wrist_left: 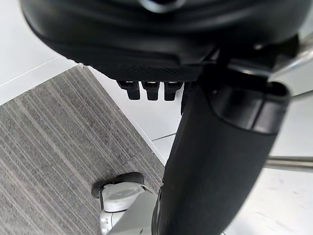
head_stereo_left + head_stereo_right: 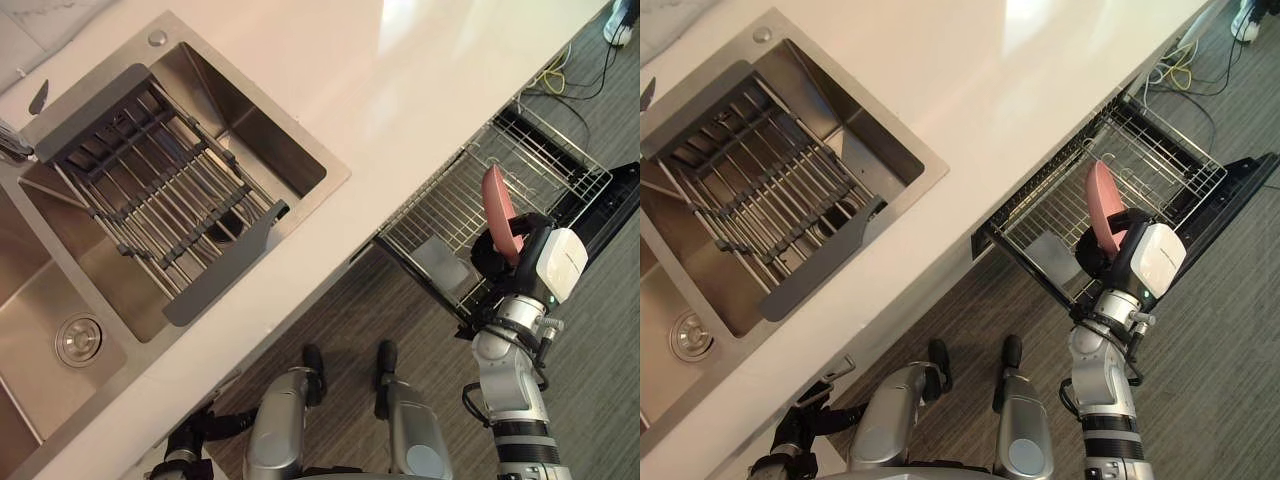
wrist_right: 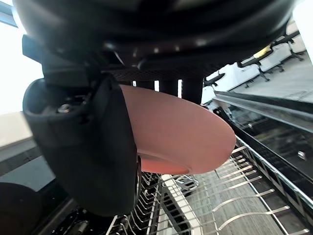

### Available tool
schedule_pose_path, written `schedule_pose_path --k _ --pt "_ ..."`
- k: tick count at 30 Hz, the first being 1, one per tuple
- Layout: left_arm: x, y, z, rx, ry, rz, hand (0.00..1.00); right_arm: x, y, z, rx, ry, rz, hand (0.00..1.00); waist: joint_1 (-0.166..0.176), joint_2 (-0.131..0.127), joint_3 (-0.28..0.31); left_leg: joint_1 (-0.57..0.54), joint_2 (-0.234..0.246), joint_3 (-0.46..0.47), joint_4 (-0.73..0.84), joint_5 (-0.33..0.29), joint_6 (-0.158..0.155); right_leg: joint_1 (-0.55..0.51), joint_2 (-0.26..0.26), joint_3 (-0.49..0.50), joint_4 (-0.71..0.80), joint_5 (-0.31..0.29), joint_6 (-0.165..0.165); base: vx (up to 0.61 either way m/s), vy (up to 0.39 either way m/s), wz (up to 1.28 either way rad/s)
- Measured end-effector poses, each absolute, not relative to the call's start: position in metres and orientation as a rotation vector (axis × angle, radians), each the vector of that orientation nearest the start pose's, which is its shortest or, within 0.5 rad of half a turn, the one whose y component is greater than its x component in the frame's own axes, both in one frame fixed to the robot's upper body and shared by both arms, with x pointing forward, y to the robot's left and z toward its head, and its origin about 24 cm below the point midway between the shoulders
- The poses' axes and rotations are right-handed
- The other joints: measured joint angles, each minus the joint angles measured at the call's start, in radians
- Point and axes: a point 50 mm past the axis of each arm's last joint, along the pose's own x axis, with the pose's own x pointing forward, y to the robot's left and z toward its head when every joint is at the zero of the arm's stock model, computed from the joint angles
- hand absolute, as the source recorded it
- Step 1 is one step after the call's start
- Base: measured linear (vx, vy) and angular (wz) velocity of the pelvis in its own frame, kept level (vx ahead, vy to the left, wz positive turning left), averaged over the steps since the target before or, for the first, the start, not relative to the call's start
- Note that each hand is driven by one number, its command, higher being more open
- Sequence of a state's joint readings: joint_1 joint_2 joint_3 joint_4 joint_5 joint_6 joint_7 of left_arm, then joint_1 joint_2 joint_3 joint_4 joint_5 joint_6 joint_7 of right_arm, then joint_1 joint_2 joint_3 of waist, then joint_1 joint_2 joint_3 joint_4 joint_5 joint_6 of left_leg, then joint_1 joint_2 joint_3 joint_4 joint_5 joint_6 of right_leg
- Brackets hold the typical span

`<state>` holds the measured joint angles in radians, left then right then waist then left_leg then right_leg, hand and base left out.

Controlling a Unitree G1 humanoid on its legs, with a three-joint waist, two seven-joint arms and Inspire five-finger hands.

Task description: Walk over to the sink, pick up the cup, carry it to the dishwasher, place the cup inside the dishwasher, then close the dishwasher door

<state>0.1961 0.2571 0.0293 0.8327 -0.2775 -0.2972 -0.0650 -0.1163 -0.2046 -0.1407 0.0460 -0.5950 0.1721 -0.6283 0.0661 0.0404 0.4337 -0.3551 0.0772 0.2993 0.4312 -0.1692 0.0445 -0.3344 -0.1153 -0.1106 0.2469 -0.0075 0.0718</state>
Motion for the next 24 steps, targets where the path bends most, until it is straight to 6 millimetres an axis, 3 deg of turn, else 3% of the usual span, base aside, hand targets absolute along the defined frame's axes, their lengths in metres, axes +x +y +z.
schedule_pose_path --k 10,12,24 --pt "0.130 0.252 -0.113 -0.009 0.648 0.242 1.00 0.267 -0.276 0.100 -0.701 -0.107 -0.906 0.00 0.003 0.020 0.018 -0.089 0.007 0.002 0.026 0.007 0.003 -0.109 -0.008 -0.001 0.065 -0.014 -0.008 -0.02 -0.002 0.01" --pt "0.142 0.235 -0.117 -0.096 0.644 0.263 1.00 0.273 -0.281 0.104 -0.692 -0.100 -0.904 0.00 0.003 0.020 0.023 -0.102 0.006 0.003 0.028 0.010 0.004 -0.128 -0.011 -0.002 0.079 -0.016 -0.010 0.00 0.000 0.00" --pt "0.159 0.225 -0.113 -0.161 0.600 0.273 1.00 0.306 -0.286 0.130 -0.679 -0.114 -0.834 0.00 0.007 0.022 0.024 -0.142 -0.013 0.012 0.007 0.039 0.009 -0.197 -0.032 0.001 0.112 -0.020 -0.012 -0.01 0.001 0.01"
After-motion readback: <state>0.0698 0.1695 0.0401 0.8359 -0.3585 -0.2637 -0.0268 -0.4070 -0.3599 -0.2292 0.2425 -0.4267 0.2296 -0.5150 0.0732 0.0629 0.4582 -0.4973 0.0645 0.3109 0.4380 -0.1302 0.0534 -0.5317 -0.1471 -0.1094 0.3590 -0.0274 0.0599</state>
